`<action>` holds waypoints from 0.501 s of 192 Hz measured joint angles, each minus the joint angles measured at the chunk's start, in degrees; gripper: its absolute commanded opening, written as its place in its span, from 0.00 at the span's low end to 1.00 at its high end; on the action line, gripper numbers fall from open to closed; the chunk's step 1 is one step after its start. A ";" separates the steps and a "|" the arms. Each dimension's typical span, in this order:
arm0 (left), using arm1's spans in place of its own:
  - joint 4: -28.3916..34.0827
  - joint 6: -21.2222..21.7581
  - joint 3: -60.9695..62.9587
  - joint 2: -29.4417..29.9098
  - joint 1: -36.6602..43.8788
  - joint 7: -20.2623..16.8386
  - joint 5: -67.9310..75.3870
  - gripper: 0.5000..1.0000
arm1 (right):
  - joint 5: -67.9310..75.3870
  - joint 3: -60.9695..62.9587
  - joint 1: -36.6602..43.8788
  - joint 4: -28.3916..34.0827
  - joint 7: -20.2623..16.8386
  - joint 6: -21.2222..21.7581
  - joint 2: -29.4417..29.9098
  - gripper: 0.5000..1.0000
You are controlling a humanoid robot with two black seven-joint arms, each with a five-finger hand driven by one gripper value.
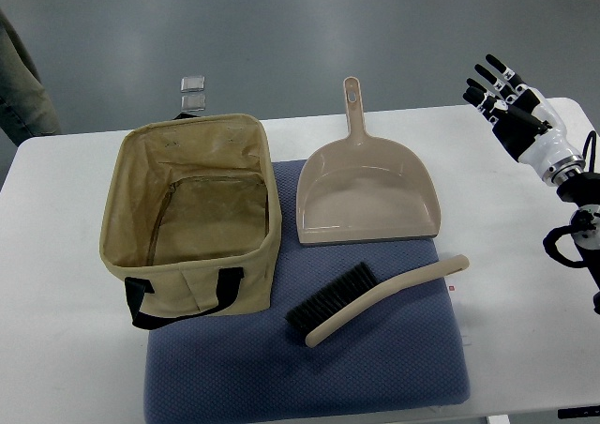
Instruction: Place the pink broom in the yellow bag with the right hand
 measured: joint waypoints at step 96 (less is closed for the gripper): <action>-0.01 0.00 0.00 0.00 0.00 0.00 0.01 1.00 | 0.17 1.69 -0.07 0.00 0.03 0.31 0.58 0.86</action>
